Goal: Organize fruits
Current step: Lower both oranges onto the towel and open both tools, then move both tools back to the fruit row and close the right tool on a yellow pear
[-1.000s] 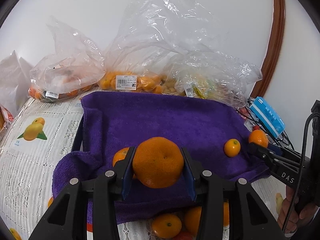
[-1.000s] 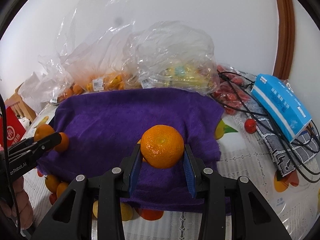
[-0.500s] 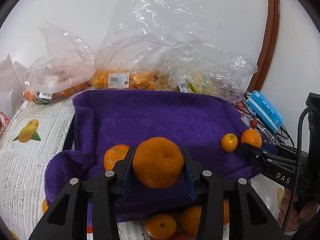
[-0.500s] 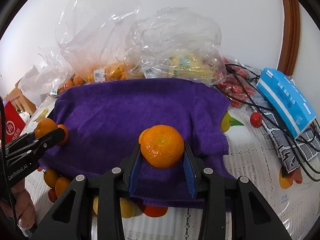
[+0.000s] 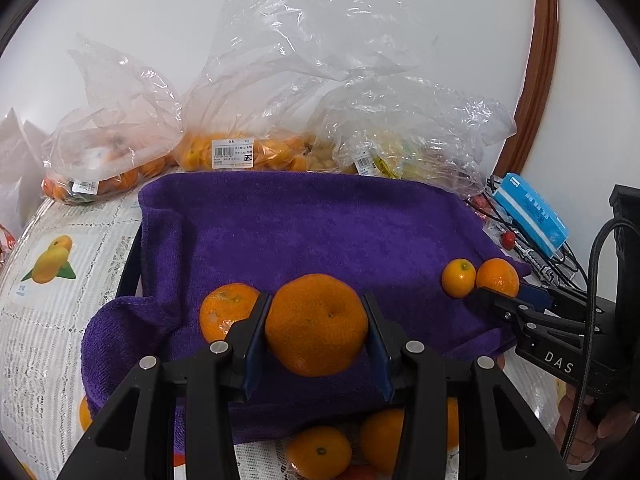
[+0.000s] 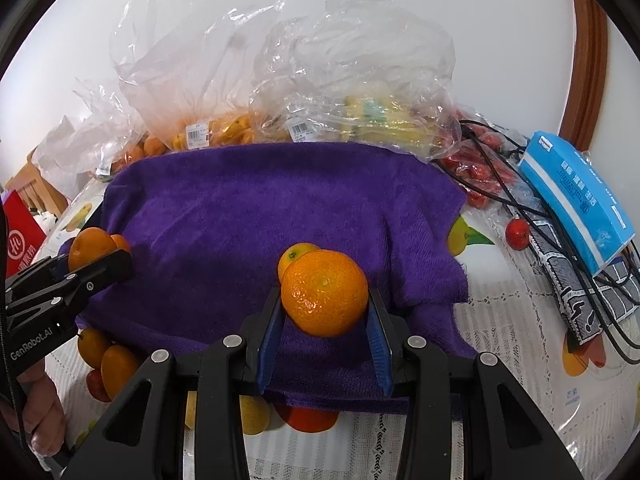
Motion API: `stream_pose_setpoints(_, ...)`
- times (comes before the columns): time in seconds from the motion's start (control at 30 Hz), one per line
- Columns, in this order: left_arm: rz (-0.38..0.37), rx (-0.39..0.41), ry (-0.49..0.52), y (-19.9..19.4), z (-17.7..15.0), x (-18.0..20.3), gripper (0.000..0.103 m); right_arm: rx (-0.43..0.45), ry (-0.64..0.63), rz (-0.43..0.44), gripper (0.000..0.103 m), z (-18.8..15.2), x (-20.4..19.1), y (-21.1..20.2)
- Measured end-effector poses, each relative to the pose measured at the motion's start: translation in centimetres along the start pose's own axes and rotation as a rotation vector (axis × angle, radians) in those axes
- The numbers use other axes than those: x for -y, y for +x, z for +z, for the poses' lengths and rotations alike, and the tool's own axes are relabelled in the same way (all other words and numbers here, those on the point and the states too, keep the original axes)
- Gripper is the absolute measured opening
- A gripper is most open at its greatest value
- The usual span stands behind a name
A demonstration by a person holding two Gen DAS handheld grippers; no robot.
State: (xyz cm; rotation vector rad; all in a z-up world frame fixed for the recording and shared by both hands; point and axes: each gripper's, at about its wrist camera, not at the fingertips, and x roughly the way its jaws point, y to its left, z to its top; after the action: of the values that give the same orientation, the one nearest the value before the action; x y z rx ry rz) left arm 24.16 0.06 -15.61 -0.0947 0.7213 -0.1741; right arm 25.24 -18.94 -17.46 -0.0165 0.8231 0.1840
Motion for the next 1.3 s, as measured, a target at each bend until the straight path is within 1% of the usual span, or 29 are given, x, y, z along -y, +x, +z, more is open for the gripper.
stream_pose_setpoints(0.23, 0.005, -0.003, 0.005, 0.0, 0.0, 0.1, 0.042, -0.01, -0.015, -0.01, 0.041, 0.0, -0.2, 0.2)
stream_pose_setpoints(0.33, 0.01, -0.001, 0.006, -0.1, 0.0, 0.1, 0.042, -0.001, -0.025, -0.015, 0.041, -0.1, -0.4, 0.0)
stream_pose_setpoints(0.4, 0.013, 0.009, 0.005, -0.2, 0.1, 0.0, 0.046, 0.013, -0.039, -0.019, 0.041, -0.1, -0.6, -0.2)
stream_pose_setpoints(0.47, 0.012, 0.025, -0.005, -0.5, 0.1, -0.2, 0.052, 0.019, -0.051, -0.025, 0.041, -0.1, -0.8, -0.4)
stream_pose_setpoints(0.6, 0.001, 0.041, -0.015, -1.0, 0.2, -0.4, 0.056, 0.029, -0.05, -0.026, 0.041, 0.0, -0.7, -0.8)
stream_pose_setpoints(0.97, 0.04, 0.07, -0.019, -1.7, 0.0, -0.7, 0.056, 0.09, -0.033, -0.055, 0.042, 0.1, -0.9, -2.5)
stream_pose_setpoints(1.1, 0.031, 0.075, -0.023, -2.4, -0.4, -1.0, 0.057, 0.111, -0.033, -0.05, 0.042, -0.2, -1.3, -3.4)
stream_pose_setpoints(1.2, 0.017, 0.074, -0.039, -3.1, -0.8, -1.3, 0.057, 0.145, -0.009, -0.045, 0.042, -0.7, -1.3, -4.2)
stream_pose_setpoints(1.3, -0.005, 0.078, -0.066, -4.1, -1.6, -2.0, 0.06, 0.12, -0.006, -0.015, 0.042, -1.4, -1.6, -4.8)
